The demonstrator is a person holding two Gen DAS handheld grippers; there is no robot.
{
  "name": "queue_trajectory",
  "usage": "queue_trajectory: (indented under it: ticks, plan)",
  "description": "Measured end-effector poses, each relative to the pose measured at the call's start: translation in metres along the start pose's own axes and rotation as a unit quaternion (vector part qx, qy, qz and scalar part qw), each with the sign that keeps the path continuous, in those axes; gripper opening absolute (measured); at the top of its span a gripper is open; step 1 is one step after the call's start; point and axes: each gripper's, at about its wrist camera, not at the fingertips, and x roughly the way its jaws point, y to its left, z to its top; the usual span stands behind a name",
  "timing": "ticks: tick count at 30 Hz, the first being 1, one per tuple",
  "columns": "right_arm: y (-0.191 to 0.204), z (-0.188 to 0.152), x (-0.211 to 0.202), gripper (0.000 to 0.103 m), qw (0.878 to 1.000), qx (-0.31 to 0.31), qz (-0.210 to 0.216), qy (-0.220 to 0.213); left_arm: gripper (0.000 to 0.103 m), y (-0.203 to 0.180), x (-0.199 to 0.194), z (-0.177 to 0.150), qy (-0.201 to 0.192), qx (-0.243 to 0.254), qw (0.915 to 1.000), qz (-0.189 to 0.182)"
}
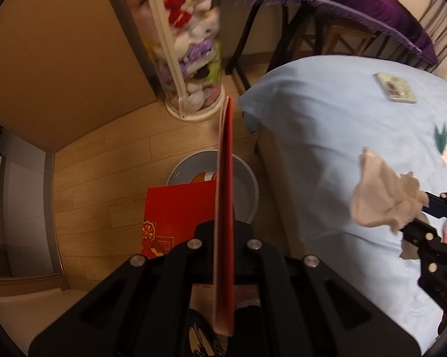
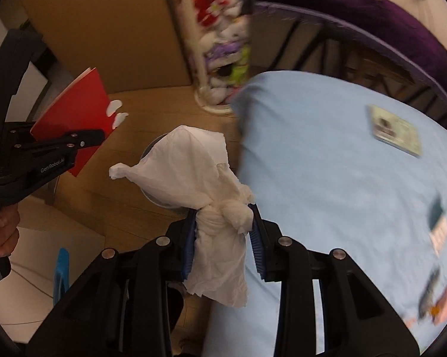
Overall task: Collect trash
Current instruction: 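Carry the red envelope to the grey bin and open the left tool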
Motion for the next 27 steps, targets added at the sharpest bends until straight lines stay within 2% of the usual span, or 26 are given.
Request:
queue_trajectory:
  ticks: [4, 8, 11, 13, 15, 16, 17, 18, 19, 20, 21, 27]
  plan:
    - [0.033, 0.028, 0.09, 0.031, 0.999, -0.032, -0.007, 0.025, 0.002, 0.032, 0.081, 0.007, 0.02, 0.008, 0.9996, -0.017]
    - [0.054, 0.032, 0.16, 0.031, 0.997, -0.051, -0.026, 0.051, 0.004, 0.05, 0.148, 0.006, 0.039, 0.022, 0.9983, -0.038]
    - [0.067, 0.033, 0.195, 0.031, 0.996, -0.054, -0.036, 0.064, 0.006, 0.062, 0.191, 0.007, 0.054, 0.017, 0.9967, -0.058]
    - [0.072, 0.034, 0.213, 0.031, 0.996, -0.046, -0.032, 0.069, 0.007, 0.069, 0.209, 0.007, 0.064, 0.014, 0.9964, -0.054]
    - [0.075, 0.035, 0.229, 0.038, 0.996, -0.044, -0.03, 0.074, 0.009, 0.072, 0.222, 0.008, 0.068, 0.011, 0.9963, -0.051]
    - [0.08, 0.032, 0.234, 0.048, 0.996, -0.046, -0.03, 0.075, 0.013, 0.075, 0.226, 0.007, 0.069, 0.01, 0.996, -0.055]
    - [0.082, 0.034, 0.242, 0.059, 0.996, -0.049, -0.03, 0.075, 0.025, 0.075, 0.228, 0.008, 0.069, 0.01, 0.9961, -0.055]
    - [0.084, 0.034, 0.246, 0.062, 0.995, -0.051, -0.034, 0.075, 0.044, 0.075, 0.228, 0.009, 0.067, 0.011, 0.9965, -0.049]
    - [0.085, 0.033, 0.248, 0.063, 0.995, -0.052, -0.035, 0.074, 0.054, 0.075, 0.226, 0.008, 0.061, 0.013, 0.9972, -0.041]
    - [0.084, 0.033, 0.25, 0.063, 0.995, -0.051, -0.033, 0.074, 0.069, 0.075, 0.224, 0.008, 0.054, 0.016, 0.9978, -0.036]
    - [0.083, 0.034, 0.25, 0.063, 0.995, -0.049, -0.032, 0.075, 0.072, 0.074, 0.222, 0.009, 0.048, 0.02, 0.9983, -0.025]
    - [0.07, 0.04, 0.24, 0.063, 0.997, -0.031, -0.03, 0.069, 0.073, 0.073, 0.208, 0.011, 0.05, 0.031, 0.9982, -0.012]
